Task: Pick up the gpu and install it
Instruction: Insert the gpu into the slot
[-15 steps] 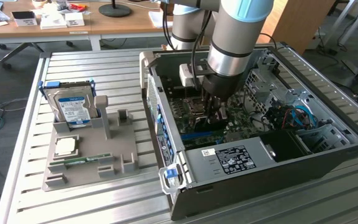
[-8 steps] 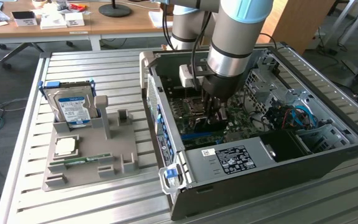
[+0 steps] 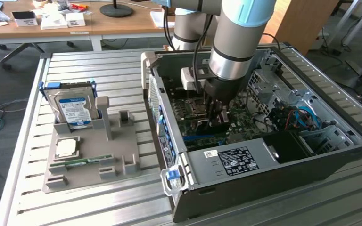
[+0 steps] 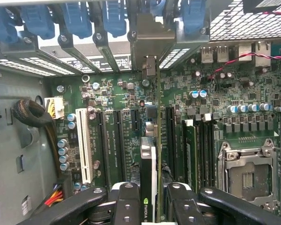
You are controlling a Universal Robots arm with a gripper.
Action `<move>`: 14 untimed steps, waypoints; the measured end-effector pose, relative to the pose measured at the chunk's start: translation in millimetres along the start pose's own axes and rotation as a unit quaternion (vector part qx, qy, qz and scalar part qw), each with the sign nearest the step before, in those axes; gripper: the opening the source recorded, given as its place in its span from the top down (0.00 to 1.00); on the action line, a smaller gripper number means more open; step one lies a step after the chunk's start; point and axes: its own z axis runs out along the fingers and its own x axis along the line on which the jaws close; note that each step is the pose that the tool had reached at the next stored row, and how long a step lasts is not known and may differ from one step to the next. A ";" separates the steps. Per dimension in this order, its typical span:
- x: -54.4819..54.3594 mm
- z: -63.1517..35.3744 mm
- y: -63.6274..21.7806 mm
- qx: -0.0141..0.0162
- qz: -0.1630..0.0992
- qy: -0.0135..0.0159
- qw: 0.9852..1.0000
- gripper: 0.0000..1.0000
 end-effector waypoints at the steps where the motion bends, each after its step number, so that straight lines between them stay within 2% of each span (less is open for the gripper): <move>1: 0.0 0.0 0.0 0.000 0.000 0.000 1.000 0.73; 14: 0.0 3.9 1.2 0.000 0.000 -0.001 1.000 0.73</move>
